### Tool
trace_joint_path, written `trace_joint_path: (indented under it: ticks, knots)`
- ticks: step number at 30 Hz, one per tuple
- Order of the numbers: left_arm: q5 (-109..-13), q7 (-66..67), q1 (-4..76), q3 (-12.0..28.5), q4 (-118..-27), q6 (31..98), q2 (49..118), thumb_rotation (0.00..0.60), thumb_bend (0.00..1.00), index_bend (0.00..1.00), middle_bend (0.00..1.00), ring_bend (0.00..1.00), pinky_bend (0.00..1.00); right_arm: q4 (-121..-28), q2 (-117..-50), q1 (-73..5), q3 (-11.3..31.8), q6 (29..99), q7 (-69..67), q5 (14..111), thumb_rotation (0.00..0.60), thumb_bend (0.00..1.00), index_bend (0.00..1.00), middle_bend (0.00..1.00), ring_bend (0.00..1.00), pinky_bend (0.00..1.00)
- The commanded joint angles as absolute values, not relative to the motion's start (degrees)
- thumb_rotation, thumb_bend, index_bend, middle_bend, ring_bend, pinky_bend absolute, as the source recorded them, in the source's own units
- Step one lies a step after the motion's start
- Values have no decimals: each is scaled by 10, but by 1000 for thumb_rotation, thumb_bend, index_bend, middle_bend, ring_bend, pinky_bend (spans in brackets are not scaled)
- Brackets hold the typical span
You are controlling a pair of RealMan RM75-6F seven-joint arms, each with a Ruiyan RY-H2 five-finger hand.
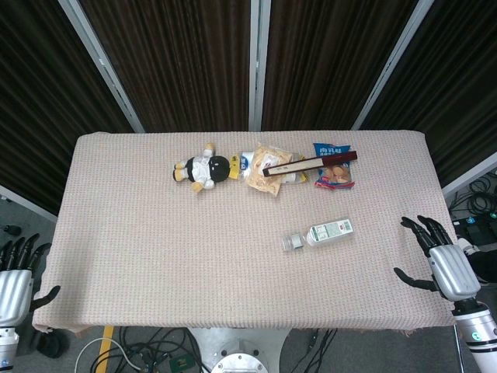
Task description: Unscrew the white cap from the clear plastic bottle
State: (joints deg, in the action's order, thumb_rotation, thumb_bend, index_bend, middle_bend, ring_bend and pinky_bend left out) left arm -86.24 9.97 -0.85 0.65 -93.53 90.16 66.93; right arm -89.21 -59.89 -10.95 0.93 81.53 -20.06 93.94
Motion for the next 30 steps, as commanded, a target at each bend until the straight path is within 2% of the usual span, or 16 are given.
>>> trace_joint_path:
  ticks: [1, 14, 17, 19, 24, 30]
  knots:
    - [-861, 102, -8, 6, -937, 899, 668, 600, 157, 186, 69, 28, 0, -891, -600, -111, 7, 810, -201, 936, 600, 148, 11, 159, 0, 0]
    - [-864, 94, -7, 7, -932, 899, 670, 600, 156, 186, 68, 28, 0, -901, -592, -108, 4, 813, -187, 939, 600, 123, 11, 159, 0, 0]
    - [-865, 95, -6, 8, -933, 898, 669, 600, 157, 186, 68, 28, 0, -908, -593, -134, 8, 775, -163, 941, 600, 29, 11, 160, 0, 0]
    - [-867, 96, -4, 9, -932, 897, 669, 600, 156, 186, 68, 28, 0, -912, -596, -155, 12, 745, -139, 943, 600, 2, 11, 160, 0, 0]
    - [-864, 94, -7, 7, -933, 898, 667, 600, 157, 186, 69, 28, 0, -913, -610, -222, 26, 654, -95, 942, 600, 10, 11, 160, 0, 0]
    - [-861, 92, -11, 6, -934, 899, 666, 600, 157, 186, 68, 28, 0, -867, -657, -294, 45, 558, -50, 919, 600, 89, 11, 160, 0, 0]
